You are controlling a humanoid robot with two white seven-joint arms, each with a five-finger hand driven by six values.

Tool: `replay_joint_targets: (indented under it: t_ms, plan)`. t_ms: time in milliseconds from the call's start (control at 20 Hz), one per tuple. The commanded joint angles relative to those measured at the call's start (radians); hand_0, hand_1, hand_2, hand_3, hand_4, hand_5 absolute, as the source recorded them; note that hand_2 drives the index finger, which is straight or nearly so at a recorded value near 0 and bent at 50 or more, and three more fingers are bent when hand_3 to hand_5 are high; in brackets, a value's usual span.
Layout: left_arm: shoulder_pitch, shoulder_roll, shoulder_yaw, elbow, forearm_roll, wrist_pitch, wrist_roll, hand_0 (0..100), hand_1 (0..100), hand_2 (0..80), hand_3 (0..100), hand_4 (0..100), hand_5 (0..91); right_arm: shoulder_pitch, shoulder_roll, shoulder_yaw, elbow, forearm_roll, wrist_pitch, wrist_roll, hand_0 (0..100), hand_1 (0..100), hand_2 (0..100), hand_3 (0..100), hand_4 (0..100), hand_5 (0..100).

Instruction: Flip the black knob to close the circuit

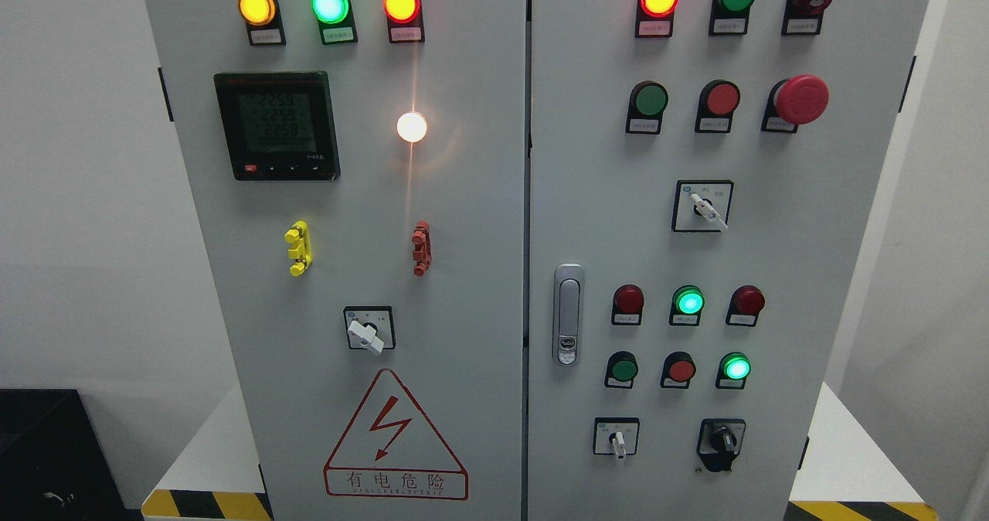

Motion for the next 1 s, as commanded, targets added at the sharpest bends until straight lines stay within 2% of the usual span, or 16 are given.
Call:
replay_joint_targets:
  t_ms: [0,100,250,500,700,850,950]
  plan:
    - [0.021,0.0,0.0,-0.023,0.0,-0.001,0.0,12,56,0.0,0,0,0.0,0.031,-0.002,0.025,-0.331,0.148,-0.011,-0.039,0,8,69,87,78,81]
    - [0.021,0.001,0.0,-0.023,0.0,-0.001,0.0,12,56,0.0,0,0,0.0,0.039,-0.002,0.025,-0.401,0.152,-0.008,-0.039,0,9,74,92,82,87]
    - [0.021,0.0,0.0,-0.023,0.0,-0.001,0.0,12,56,0.0,0,0,0.0,0.051,-0.005,0.022,-0.511,0.191,0.001,-0.036,0,10,78,96,85,91]
    - [0.021,0.0,0.0,-0.023,0.0,-0.001,0.0,12,56,0.0,0,0,0.0,0.052,-0.009,0.013,-0.657,0.304,0.001,-0.033,0,12,80,97,87,93]
    - [0.021,0.0,0.0,-0.023,0.0,-0.001,0.0,12,56,0.0,0,0,0.0,0.051,-0.012,-0.039,-0.769,0.39,-0.008,-0.033,0,16,79,98,86,94]
    - [0.021,0.0,0.0,-0.023,0.0,-0.001,0.0,12,56,0.0,0,0,0.0,0.046,-0.012,-0.065,-0.852,0.49,-0.008,-0.039,0,24,75,91,82,93]
    - [0.021,0.0,0.0,-0.023,0.0,-0.001,0.0,12,56,0.0,0,0,0.0,0.039,-0.011,-0.099,-0.906,0.582,-0.008,-0.038,0,27,75,90,81,92]
